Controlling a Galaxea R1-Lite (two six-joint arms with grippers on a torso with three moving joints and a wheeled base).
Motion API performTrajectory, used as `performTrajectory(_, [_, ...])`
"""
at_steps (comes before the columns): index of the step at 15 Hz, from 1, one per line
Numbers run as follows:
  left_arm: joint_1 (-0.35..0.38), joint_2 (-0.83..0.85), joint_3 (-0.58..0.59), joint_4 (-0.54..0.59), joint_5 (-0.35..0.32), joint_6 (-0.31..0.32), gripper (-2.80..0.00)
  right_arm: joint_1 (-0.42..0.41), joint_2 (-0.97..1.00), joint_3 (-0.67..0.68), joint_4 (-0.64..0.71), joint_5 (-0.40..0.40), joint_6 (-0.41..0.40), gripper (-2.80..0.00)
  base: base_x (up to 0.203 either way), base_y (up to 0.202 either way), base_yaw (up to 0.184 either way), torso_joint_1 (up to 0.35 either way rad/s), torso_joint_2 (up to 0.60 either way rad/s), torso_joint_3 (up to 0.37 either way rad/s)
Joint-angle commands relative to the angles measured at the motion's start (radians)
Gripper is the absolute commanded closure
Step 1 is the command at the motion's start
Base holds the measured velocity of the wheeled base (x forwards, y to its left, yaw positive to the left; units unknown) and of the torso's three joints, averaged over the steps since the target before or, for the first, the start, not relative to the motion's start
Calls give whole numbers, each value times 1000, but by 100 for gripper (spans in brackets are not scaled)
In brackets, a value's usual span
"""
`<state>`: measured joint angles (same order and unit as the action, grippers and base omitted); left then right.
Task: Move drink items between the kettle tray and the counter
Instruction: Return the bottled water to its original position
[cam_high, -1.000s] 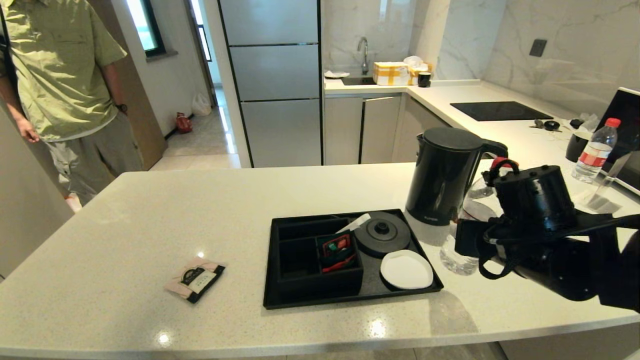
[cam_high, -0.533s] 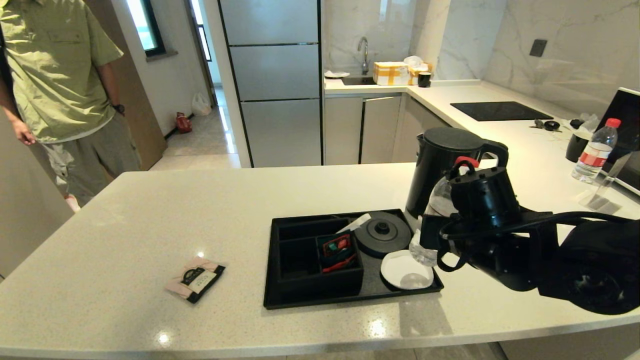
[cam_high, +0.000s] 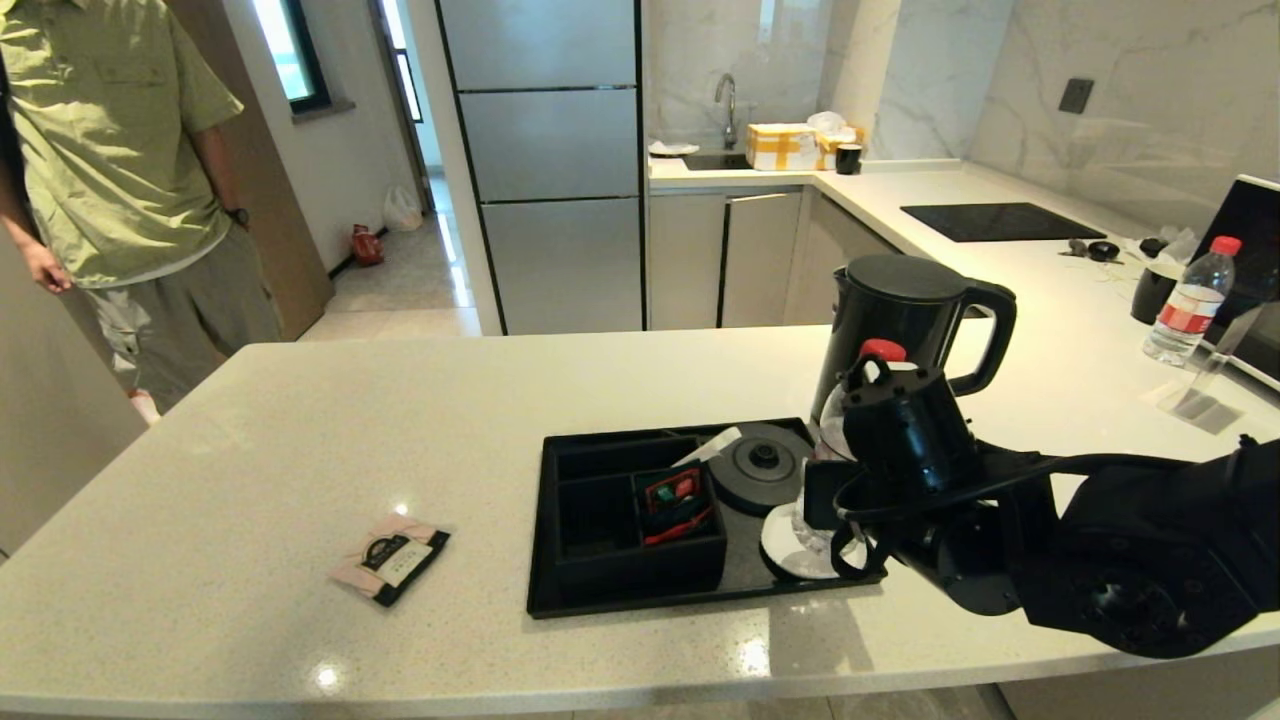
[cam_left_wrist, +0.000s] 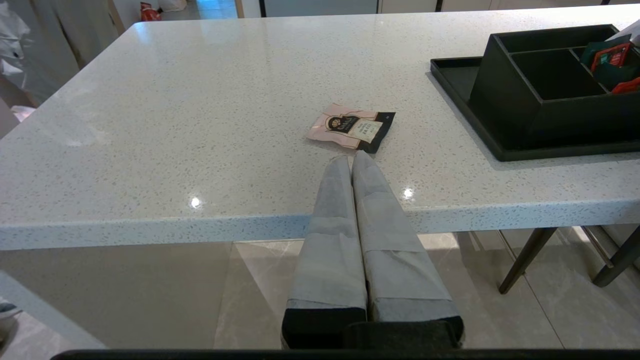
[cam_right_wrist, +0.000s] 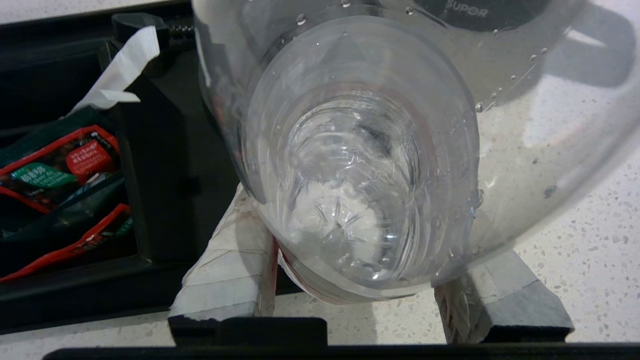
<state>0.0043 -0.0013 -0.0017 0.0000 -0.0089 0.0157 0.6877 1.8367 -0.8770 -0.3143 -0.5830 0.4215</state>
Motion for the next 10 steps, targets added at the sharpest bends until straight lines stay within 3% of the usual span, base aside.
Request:
performTrajectory(1, [0,1,0,0,0,0,0,1,15,3,-3,-3,3,0,0,0,0,0,0,0])
performTrajectory(10, [0,1,0,0,0,0,0,10,51,5,-15,-12,9,0,0,0,0,0,0,0])
